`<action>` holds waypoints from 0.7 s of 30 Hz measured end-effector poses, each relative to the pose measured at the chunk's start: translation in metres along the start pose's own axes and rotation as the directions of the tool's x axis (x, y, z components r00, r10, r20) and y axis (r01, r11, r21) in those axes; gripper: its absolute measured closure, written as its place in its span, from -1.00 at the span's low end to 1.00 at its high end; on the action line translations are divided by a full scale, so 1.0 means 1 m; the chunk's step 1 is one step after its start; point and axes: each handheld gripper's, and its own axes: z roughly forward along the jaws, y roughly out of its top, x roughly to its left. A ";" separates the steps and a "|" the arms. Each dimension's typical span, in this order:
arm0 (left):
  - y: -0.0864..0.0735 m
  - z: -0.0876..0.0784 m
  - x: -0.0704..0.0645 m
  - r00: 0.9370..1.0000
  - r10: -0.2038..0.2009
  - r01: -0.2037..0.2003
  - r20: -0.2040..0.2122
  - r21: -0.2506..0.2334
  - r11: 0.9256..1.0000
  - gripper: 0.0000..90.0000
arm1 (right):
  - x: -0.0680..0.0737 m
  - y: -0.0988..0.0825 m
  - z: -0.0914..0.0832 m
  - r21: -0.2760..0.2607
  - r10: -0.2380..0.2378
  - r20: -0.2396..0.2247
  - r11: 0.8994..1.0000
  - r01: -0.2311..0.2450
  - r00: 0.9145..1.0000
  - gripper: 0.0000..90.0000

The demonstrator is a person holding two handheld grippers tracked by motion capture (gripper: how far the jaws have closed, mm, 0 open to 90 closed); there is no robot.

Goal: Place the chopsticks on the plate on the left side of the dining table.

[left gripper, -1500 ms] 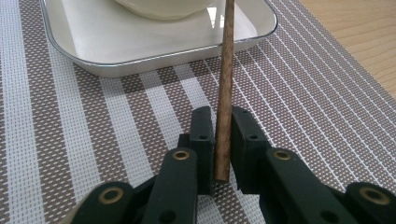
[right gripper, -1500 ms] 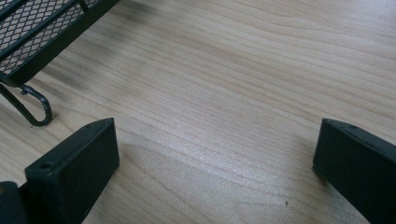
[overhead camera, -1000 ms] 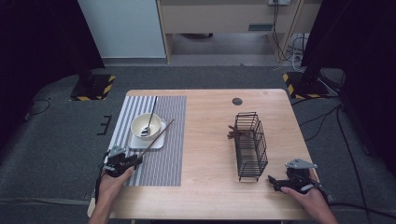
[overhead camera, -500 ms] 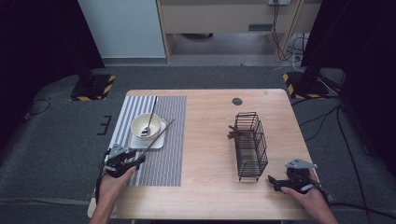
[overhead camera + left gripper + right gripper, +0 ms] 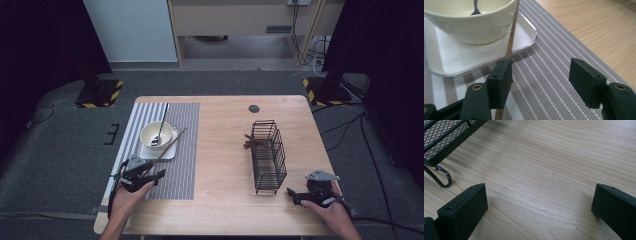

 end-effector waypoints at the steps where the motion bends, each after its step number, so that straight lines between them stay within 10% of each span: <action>1: 0.000 0.002 -0.003 1.000 0.005 -0.005 0.010 0.003 1.000 -0.28 | 0.000 0.000 0.000 0.000 0.001 0.000 1.000 -0.001 1.000 -1.00; 21: 0.035 0.018 -0.055 0.985 0.113 -0.115 0.130 0.005 0.993 -0.48 | 0.000 0.000 0.000 0.000 -0.003 -0.002 1.000 0.003 1.000 -1.00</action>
